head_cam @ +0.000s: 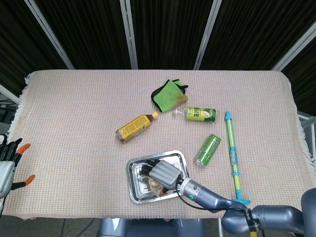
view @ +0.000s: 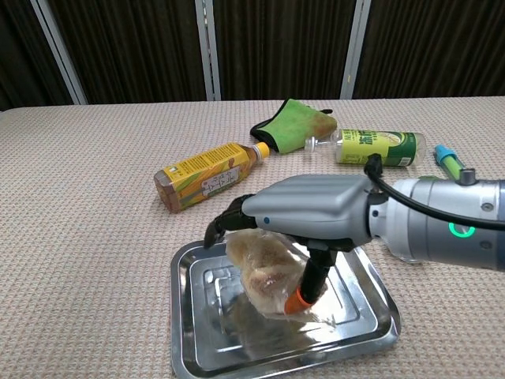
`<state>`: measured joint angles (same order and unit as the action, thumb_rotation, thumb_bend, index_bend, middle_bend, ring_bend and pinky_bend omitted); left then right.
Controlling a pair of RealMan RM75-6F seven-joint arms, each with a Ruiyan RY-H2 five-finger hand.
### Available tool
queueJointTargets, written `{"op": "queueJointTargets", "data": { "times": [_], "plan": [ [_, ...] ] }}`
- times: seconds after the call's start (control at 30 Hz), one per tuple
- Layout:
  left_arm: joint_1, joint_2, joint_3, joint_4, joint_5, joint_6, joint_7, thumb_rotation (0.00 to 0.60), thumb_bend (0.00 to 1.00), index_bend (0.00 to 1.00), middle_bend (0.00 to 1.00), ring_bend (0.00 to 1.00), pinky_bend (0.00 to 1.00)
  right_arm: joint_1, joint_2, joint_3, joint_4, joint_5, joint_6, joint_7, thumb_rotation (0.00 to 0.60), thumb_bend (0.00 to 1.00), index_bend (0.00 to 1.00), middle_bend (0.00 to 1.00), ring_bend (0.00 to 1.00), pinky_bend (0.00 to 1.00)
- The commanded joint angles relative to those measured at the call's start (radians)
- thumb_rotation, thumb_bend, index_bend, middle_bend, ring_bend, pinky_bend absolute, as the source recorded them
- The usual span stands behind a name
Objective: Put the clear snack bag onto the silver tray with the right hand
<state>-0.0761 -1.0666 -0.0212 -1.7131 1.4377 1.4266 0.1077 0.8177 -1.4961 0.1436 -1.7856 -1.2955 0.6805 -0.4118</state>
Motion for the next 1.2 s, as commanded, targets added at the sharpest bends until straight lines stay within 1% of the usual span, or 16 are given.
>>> {"op": "queueJointTargets", "data": {
  "times": [0.03,0.2,0.3,0.4,0.47,0.57,0.7,0.8,0.87,0.9,1.0,1.1,1.2],
  "plan": [
    [0.002,0.001,0.001,0.000,-0.005,-0.001,-0.002,0.600,0.17,0.14,0.00,0.00,0.00,0.012,-0.006,0.005,-0.006,0.062,0.037,-0.069,0.600,0.01,0.00,0.00,0.00,0.00],
    [0.004,0.005,-0.001,-0.005,-0.005,0.006,0.000,0.600,0.17,0.14,0.00,0.00,0.00,-0.013,0.051,-0.002,-0.071,0.098,0.105,-0.104,0.600,0.00,0.00,0.00,0.00,0.00],
    [0.004,0.007,-0.002,-0.011,0.002,0.012,0.003,0.600,0.17,0.14,0.00,0.00,0.00,-0.047,0.123,-0.013,-0.120,0.085,0.168,-0.119,0.600,0.00,0.01,0.01,0.00,0.06],
    [0.002,0.007,-0.003,-0.017,0.001,0.010,0.008,0.600,0.17,0.14,0.00,0.00,0.00,-0.106,0.199,-0.027,-0.156,0.048,0.269,-0.115,0.600,0.01,0.11,0.07,0.00,0.13],
    [0.000,0.008,-0.004,-0.021,0.001,0.010,0.012,0.600,0.17,0.14,0.00,0.00,0.00,-0.150,0.245,-0.036,-0.162,0.027,0.334,-0.094,0.600,0.05,0.16,0.10,0.02,0.15],
    [-0.004,0.007,-0.007,-0.028,0.001,0.008,0.019,0.600,0.17,0.14,0.00,0.00,0.00,-0.211,0.294,-0.049,-0.149,0.010,0.413,-0.044,0.600,0.11,0.19,0.12,0.03,0.15],
    [-0.008,0.002,-0.011,-0.037,-0.003,0.006,0.032,0.600,0.17,0.14,0.00,0.00,0.00,-0.299,0.331,-0.071,-0.083,-0.019,0.535,0.004,0.600,0.11,0.18,0.12,0.03,0.15],
    [-0.010,-0.001,-0.013,-0.045,-0.003,0.009,0.043,0.600,0.17,0.14,0.00,0.00,0.00,-0.364,0.331,-0.089,-0.033,-0.055,0.631,0.031,0.600,0.11,0.18,0.12,0.02,0.14],
    [-0.009,-0.004,-0.015,-0.051,-0.003,0.015,0.049,0.600,0.17,0.13,0.00,0.00,0.00,-0.409,0.330,-0.105,-0.006,-0.070,0.689,0.050,0.600,0.11,0.15,0.09,0.00,0.11],
    [-0.007,-0.005,-0.016,-0.054,-0.002,0.021,0.052,0.600,0.17,0.13,0.00,0.00,0.00,-0.434,0.332,-0.115,0.006,-0.080,0.717,0.061,0.600,0.11,0.13,0.07,0.00,0.08],
    [-0.001,-0.008,-0.018,-0.061,0.004,0.040,0.063,0.600,0.17,0.13,0.00,0.00,0.00,-0.487,0.341,-0.138,0.024,-0.098,0.772,0.087,0.600,0.11,0.08,0.01,0.00,0.01],
    [0.007,-0.014,-0.016,-0.071,0.012,0.060,0.071,0.600,0.17,0.13,0.00,0.00,0.00,-0.543,0.343,-0.158,0.038,-0.107,0.827,0.119,0.600,0.11,0.04,0.00,0.00,0.00],
    [0.011,-0.017,-0.007,-0.080,0.023,0.063,0.080,0.600,0.17,0.13,0.00,0.00,0.00,-0.593,0.330,-0.170,0.056,-0.121,0.879,0.153,0.600,0.11,0.04,0.00,0.00,0.00]
  ]
}}
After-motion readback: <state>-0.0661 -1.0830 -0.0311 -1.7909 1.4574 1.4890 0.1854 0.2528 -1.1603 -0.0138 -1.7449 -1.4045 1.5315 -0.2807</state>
